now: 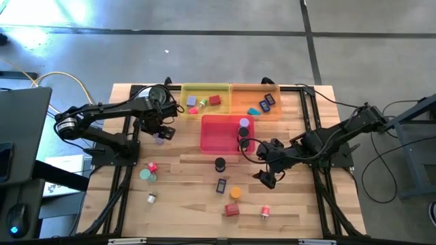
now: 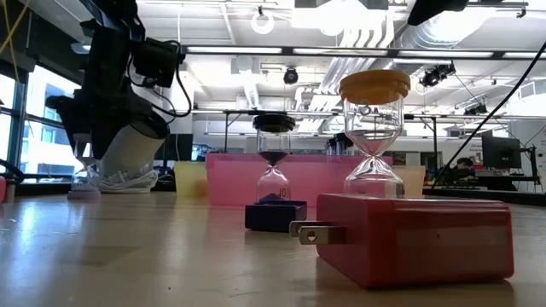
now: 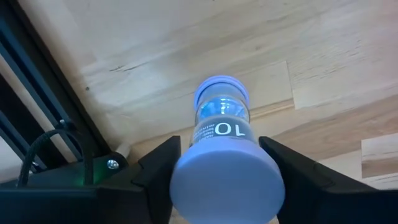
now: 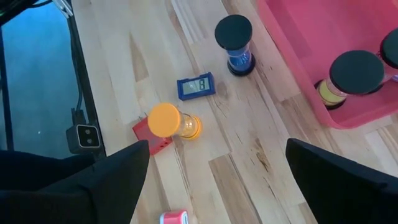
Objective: Pick & Place Office items
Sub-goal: Put the violet hourglass into the red bin
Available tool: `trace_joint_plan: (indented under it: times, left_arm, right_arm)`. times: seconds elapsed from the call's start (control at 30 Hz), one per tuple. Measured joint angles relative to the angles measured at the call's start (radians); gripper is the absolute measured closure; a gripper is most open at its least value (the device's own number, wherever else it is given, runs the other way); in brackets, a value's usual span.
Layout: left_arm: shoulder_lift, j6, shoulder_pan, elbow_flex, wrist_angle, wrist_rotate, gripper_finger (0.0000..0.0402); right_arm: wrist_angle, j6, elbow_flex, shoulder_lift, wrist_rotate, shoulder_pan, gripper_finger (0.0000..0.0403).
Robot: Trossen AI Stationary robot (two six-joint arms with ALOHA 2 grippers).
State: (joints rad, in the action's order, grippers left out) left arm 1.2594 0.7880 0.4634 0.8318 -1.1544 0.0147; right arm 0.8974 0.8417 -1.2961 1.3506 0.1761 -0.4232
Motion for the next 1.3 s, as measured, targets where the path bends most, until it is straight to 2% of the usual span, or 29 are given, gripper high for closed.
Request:
trace_joint_plan:
  times: [0.2,0.3,0.37,0.57,0.83,1.0,1.17,1.3]
  left_arm:
    - [0.000,0.027,0.000,0.000,-0.012,-0.001,0.0215]
    - [0.000,0.020,-0.001,-0.001,-0.020,-0.037,0.0215]
    - [-0.006,0.015,-0.020,-0.001,-0.028,-0.068,0.0215]
    - [-0.035,0.044,-0.119,0.060,-0.096,-0.061,0.0215]
    - [-0.039,0.074,-0.240,0.322,-0.180,-0.073,0.0215]
    - [-0.006,0.062,-0.265,0.521,-0.226,-0.069,0.0215]
    - [0.083,0.015,-0.270,0.722,-0.227,-0.061,0.0215]
    - [0.200,-0.055,-0.281,0.886,-0.230,-0.060,0.0215]
  right_arm:
    - [-0.026,0.002,0.000,0.000,0.000,0.000,0.0037]
    - [-0.027,0.002,0.000,0.000,0.000,0.000,0.0037]
    - [-0.027,0.002,0.000,0.000,0.000,0.000,0.0037]
    - [-0.027,0.001,0.000,0.000,0.000,0.000,0.0037]
    - [-0.026,-0.001,0.000,0.000,-0.013,0.000,0.0037]
    - [-0.017,-0.006,0.000,0.000,-0.021,0.000,0.0037]
    - [-0.009,-0.009,0.000,0.000,-0.021,0.000,0.0037]
    - [0.008,-0.008,0.000,0.000,-0.022,0.000,0.0037]
